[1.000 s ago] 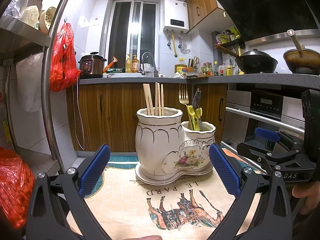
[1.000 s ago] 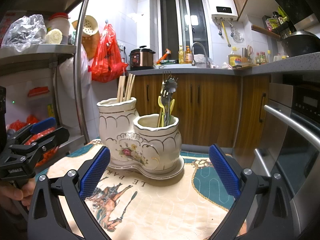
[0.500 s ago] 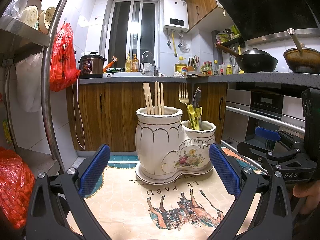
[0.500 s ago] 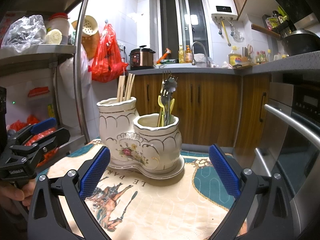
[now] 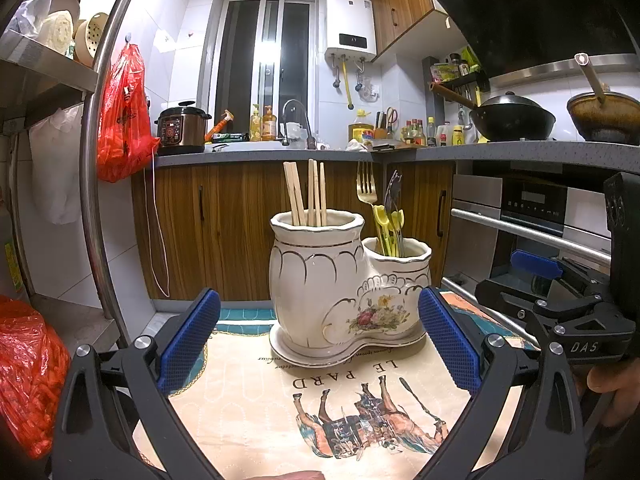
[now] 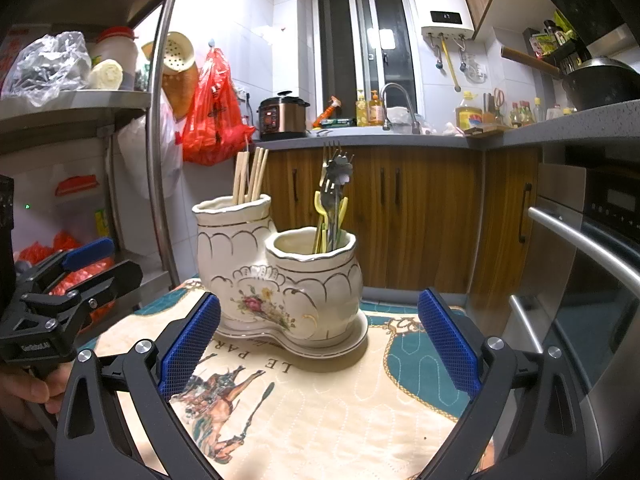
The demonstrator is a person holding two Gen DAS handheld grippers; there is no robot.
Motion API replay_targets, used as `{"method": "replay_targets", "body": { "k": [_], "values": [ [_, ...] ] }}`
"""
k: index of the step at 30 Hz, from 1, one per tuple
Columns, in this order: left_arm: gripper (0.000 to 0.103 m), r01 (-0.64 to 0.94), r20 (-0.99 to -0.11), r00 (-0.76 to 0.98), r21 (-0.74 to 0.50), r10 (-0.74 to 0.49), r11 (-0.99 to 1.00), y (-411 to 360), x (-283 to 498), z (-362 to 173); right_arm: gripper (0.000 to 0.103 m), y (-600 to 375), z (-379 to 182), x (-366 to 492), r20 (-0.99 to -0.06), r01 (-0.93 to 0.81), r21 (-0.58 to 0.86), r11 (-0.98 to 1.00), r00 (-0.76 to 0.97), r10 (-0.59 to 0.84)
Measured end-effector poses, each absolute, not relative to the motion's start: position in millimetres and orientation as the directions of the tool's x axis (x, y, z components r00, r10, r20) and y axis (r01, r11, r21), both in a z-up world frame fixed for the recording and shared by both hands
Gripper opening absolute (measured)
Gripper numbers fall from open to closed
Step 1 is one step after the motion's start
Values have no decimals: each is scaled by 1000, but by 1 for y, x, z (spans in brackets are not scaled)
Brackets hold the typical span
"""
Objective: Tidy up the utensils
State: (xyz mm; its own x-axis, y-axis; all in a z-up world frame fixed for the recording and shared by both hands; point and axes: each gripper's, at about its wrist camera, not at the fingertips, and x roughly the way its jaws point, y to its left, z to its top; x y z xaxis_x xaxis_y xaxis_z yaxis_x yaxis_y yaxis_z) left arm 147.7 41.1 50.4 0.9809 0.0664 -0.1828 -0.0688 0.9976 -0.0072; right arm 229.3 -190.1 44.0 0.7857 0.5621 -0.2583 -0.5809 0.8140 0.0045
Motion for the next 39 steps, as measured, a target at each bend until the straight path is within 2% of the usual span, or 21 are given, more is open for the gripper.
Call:
{"method": "replay_targets", "body": {
  "k": [11, 14, 16, 18, 21, 39],
  "values": [
    [98, -76, -209, 975, -6, 73, 997, 45, 149, 52, 98, -190, 44, 230, -261, -579, 5, 815, 786, 561],
    [98, -109, -274, 955, 37, 115, 993, 49, 157, 51, 98, -190, 43, 233, -288, -571, 6, 821, 785, 548],
    [98, -134, -329, 933, 65, 148, 989, 55, 164, 48, 98, -189, 40, 239, -339, -557, -6, 831, 783, 522],
    [98, -151, -400, 902, 60, 162, 987, 67, 172, 43, 98, -193, 39, 242, -352, -541, 9, 841, 786, 509],
    [98, -179, -446, 877, 43, 179, 983, 82, 176, 38, 98, -199, 38, 247, -364, -524, 22, 852, 789, 494],
    [98, -151, -417, 894, 60, 162, 987, 77, 174, 42, 98, -199, 36, 247, -366, -518, 16, 855, 793, 487]
  ]
}}
